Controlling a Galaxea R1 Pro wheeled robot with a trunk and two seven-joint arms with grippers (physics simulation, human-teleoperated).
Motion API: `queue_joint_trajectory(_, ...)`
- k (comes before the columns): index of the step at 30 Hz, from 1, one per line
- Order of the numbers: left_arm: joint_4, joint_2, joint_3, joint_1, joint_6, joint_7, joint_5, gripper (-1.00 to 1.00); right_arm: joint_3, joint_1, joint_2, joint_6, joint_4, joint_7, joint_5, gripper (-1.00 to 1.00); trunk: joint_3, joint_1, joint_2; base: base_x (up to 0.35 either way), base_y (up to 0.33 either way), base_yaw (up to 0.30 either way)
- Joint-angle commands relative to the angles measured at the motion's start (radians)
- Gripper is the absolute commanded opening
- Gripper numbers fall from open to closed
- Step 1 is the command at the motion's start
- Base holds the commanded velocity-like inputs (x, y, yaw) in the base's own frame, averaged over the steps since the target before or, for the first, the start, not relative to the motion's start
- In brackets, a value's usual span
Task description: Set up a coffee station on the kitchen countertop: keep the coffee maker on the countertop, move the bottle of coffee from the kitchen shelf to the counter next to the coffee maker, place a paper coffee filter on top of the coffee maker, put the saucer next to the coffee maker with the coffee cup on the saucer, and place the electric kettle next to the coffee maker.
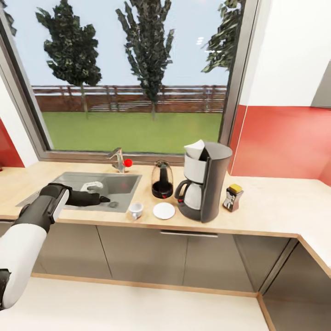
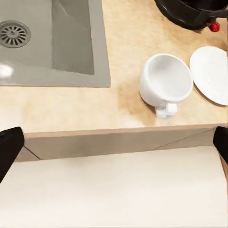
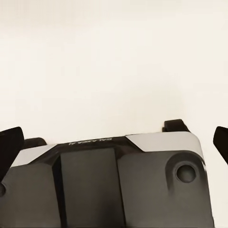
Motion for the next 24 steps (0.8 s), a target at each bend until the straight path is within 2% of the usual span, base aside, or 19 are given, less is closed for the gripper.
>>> queue_joint_trajectory(1,0.000,0.001,-0.009,0.000,0.003,-0.001,0.003,1.00,-0.005,0.000,0.000,0.004,-0.002,-0.003,0.002,1.00,-0.002,0.001,-0.002,0.332,0.018,0.000)
queue_joint_trajectory(5,0.000,0.002,-0.015,0.001,0.003,-0.003,0.003,1.00,-0.005,0.006,-0.001,0.004,-0.002,-0.003,0.002,1.00,-0.002,0.001,-0.002,0.333,0.007,0.000)
queue_joint_trajectory(8,0.000,0.002,-0.034,0.002,0.001,-0.004,0.004,1.00,-0.005,0.014,0.000,0.003,-0.003,-0.004,0.001,1.00,-0.002,0.001,-0.002,0.236,0.001,0.000)
queue_joint_trajectory(15,0.001,0.001,-0.078,0.005,0.000,-0.005,0.004,1.00,-0.005,0.016,0.001,0.003,-0.003,-0.004,0.001,1.00,-0.002,0.001,-0.002,0.039,0.000,-0.113)
queue_joint_trajectory(19,-0.001,-0.001,-0.116,0.039,-0.006,-0.007,0.004,1.00,-0.005,0.016,0.001,0.003,-0.003,-0.004,0.000,1.00,-0.002,0.001,-0.002,0.004,0.000,-0.116)
queue_joint_trajectory(21,0.001,-0.001,-0.136,0.045,-0.040,-0.007,0.005,1.00,-0.005,0.016,0.000,0.003,-0.003,-0.004,0.000,1.00,-0.002,0.001,-0.002,0.001,0.000,-0.019)
queue_joint_trajectory(24,0.002,-0.001,-0.147,0.063,-0.097,-0.006,0.004,1.00,-0.005,0.016,0.000,0.003,-0.003,-0.004,0.000,1.00,-0.002,0.001,-0.002,0.000,0.000,-0.007)
